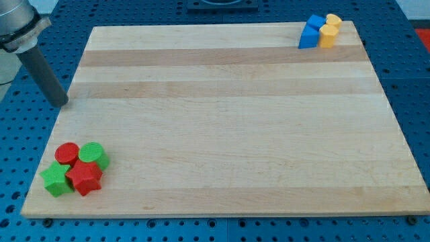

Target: Move your arm towards bottom left

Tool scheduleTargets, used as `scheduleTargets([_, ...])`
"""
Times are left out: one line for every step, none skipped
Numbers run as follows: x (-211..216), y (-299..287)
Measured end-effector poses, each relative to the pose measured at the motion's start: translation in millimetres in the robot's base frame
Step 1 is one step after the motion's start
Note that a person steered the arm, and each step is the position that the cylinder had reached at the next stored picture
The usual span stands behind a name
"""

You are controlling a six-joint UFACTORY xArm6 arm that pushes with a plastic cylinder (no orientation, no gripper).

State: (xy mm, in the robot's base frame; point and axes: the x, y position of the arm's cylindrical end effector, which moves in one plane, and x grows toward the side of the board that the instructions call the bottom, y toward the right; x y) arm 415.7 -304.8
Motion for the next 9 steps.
scheduleTargets([51, 0])
scheduleTargets([73, 0])
scheduleTargets([76, 0])
scheduleTargets([87, 0])
scheduleTargets([100, 0])
scheduleTargets([111, 0])
scheduleTargets([123, 1])
scheduleTargets([137, 1])
scheduleTargets([169, 1])
